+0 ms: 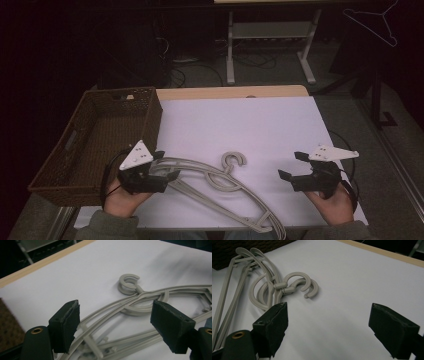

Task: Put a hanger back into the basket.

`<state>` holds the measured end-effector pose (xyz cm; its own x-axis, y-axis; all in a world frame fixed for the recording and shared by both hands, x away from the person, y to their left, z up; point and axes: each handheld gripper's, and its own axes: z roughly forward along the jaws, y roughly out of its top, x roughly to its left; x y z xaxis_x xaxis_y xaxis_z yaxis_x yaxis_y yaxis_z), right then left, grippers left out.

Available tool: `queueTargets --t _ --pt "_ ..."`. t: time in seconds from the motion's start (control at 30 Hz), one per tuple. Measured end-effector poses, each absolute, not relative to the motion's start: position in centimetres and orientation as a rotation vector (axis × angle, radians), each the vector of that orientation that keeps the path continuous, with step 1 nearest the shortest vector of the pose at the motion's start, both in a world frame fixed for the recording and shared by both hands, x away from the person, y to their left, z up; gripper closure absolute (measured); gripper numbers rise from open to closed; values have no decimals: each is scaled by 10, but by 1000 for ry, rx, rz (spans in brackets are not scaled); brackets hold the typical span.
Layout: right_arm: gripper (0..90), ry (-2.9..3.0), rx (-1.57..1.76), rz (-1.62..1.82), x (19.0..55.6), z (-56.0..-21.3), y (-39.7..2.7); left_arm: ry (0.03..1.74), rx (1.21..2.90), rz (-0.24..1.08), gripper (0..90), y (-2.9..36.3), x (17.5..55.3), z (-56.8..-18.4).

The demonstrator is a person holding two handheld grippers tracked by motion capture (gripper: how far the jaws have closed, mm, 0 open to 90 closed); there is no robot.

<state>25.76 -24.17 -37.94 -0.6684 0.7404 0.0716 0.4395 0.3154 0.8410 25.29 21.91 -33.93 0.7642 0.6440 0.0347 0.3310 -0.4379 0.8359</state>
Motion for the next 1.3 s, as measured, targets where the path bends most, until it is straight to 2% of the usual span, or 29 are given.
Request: queueTargets --t 0.27,0.73,1.3 --pt "150 2269 1049 1281 259 -380 -242 640 2153 381 275 185 271 -345" --pt "150 2278 1045 1285 260 -381 -244 603 2313 285 290 158 296 -367" --pt "152 2296 1048 1290 261 -382 -243 552 2509 262 462 144 318 -396"
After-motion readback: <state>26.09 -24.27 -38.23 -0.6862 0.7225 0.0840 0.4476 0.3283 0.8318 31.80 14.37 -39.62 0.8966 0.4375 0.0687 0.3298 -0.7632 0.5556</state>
